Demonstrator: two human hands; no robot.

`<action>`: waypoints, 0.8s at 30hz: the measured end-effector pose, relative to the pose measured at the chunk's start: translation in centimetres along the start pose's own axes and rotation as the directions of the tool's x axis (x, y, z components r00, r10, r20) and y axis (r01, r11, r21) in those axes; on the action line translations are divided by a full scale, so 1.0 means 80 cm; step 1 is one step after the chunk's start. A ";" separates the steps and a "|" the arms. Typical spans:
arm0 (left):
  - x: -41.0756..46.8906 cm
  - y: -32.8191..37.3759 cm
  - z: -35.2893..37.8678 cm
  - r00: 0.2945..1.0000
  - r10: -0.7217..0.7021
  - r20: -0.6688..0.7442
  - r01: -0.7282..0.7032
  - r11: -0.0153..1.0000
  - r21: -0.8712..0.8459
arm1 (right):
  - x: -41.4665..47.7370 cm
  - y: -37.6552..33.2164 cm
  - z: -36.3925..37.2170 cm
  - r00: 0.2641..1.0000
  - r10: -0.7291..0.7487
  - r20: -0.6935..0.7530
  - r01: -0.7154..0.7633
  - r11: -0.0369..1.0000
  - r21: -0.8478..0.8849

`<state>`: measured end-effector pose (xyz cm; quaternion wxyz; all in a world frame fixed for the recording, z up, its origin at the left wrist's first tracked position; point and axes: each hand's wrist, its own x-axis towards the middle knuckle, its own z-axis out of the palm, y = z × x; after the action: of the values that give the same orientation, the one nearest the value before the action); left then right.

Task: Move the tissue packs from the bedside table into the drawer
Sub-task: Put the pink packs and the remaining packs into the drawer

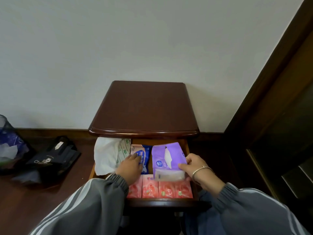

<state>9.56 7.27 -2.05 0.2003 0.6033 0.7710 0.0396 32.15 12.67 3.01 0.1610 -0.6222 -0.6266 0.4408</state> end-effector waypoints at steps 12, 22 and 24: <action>-0.031 -0.082 -0.021 0.836 -0.403 -0.373 0.460 0.885 0.076 | 0.018 0.015 0.055 0.898 -0.440 0.008 0.383 0.773 -0.506; -0.014 -0.084 -0.032 0.830 -0.329 -0.451 0.293 0.944 -0.149 | 0.042 0.001 0.043 0.850 -0.329 0.411 0.519 0.648 -0.557; -0.012 -0.082 -0.027 0.878 -0.207 -0.432 0.216 0.976 -0.029 | 0.046 -0.003 0.043 0.859 -0.321 0.398 0.510 0.595 -0.621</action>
<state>2.96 4.98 -1.84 0.0213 0.4938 0.8576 0.1424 28.72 14.91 -0.01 -0.0699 -0.4107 -0.8894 0.1879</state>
